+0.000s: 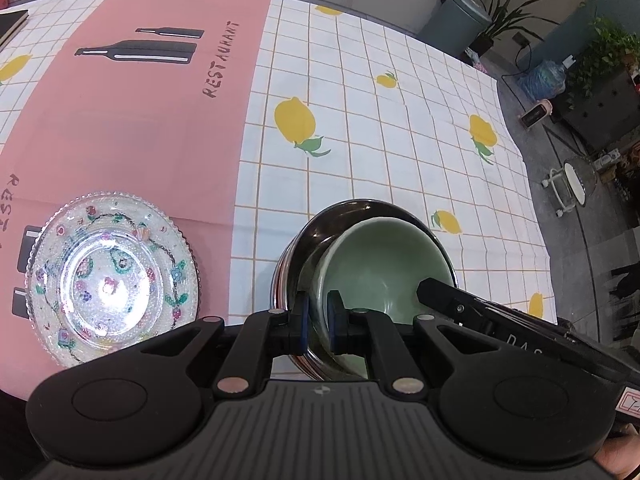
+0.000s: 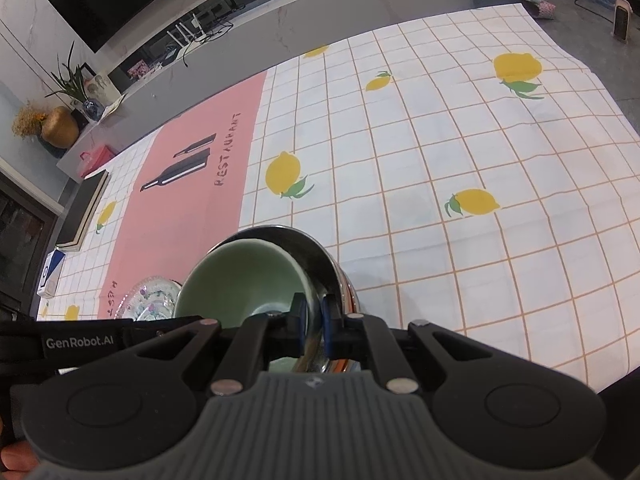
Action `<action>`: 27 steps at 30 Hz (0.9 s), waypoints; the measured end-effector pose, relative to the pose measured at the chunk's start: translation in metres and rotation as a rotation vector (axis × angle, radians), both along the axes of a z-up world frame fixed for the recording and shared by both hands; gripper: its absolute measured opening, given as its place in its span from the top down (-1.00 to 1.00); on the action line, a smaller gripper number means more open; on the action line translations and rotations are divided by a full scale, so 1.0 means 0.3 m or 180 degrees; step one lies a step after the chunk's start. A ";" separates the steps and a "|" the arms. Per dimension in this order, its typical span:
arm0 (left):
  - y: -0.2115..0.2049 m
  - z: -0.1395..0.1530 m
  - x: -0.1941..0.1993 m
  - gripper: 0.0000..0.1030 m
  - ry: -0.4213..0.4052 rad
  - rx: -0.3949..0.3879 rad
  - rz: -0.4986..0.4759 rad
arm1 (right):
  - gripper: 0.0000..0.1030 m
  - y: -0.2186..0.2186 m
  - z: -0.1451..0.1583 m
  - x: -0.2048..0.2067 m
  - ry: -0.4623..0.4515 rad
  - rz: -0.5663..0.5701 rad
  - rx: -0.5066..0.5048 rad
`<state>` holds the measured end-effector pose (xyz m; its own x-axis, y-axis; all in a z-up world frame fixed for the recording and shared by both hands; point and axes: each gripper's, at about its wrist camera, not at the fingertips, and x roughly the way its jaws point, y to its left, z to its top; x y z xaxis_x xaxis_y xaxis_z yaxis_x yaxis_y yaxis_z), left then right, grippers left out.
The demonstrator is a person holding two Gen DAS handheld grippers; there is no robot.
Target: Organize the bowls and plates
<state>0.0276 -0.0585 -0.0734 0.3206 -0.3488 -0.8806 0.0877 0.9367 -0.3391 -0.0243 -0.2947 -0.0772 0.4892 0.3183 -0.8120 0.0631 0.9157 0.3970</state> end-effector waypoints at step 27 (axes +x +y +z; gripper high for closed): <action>0.008 0.039 -0.003 0.62 -0.0147 0.0011 -0.0032 | 0.66 0.004 0.024 0.002 -0.0101 0.0036 -0.0046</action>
